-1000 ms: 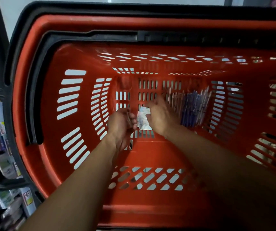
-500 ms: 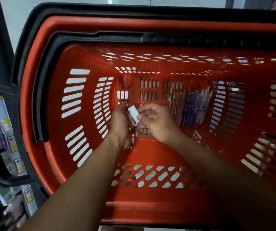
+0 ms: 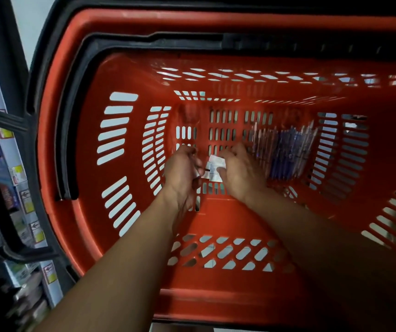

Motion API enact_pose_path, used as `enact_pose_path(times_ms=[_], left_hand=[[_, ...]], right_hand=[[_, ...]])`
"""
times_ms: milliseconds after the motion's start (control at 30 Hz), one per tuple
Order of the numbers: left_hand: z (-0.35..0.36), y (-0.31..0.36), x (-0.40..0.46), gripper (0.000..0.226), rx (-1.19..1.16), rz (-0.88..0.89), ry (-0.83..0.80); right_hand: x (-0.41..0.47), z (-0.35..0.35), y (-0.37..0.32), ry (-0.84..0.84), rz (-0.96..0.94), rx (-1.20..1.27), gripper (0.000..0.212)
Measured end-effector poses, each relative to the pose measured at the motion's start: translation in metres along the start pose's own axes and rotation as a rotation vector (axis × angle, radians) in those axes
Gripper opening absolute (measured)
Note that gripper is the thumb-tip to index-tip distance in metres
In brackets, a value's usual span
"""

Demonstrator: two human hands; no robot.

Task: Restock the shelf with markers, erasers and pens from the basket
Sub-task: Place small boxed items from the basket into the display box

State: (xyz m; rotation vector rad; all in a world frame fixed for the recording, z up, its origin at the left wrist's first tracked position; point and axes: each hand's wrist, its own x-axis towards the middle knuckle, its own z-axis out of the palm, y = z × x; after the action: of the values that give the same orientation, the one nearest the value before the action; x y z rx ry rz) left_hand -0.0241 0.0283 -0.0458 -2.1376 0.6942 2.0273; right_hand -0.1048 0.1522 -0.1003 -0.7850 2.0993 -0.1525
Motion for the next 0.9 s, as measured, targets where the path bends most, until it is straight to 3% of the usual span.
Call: enact_pose_path(times_ms=[200, 333, 433, 567, 667, 833, 900], left_hand=[[0.003, -0.001, 0.002, 0.035, 0.029, 0.058, -0.015], [0.001, -0.002, 0.002, 0.046, 0.016, 0.092, 0.037], [0.002, -0.003, 0.004, 0.054, 0.043, 0.086, 0.050], [0.001, -0.001, 0.002, 0.064, -0.020, -0.005, -0.156], [0.002, -0.001, 0.000, 0.058, -0.005, 0.038, -0.280], [0.002, -0.002, 0.001, 0.028, 0.028, 0.103, -0.119], [0.003, -0.002, 0.002, 0.028, 0.005, 0.106, -0.099]], right_hand=[[0.001, -0.004, 0.000, 0.057, -0.026, 0.070, 0.018], [-0.003, -0.015, -0.004, 0.099, 0.141, 0.430, 0.006], [-0.012, -0.031, -0.020, 0.088, 0.184, 0.712, 0.010], [-0.027, -0.042, -0.040, 0.009, 0.138, 0.911, 0.010], [-0.031, -0.045, -0.045, 0.002, 0.093, 0.799, 0.010], [-0.027, -0.059, -0.045, 0.005, 0.130, 0.834, 0.015], [-0.024, -0.064, -0.041, -0.034, 0.168, 0.891, 0.016]])
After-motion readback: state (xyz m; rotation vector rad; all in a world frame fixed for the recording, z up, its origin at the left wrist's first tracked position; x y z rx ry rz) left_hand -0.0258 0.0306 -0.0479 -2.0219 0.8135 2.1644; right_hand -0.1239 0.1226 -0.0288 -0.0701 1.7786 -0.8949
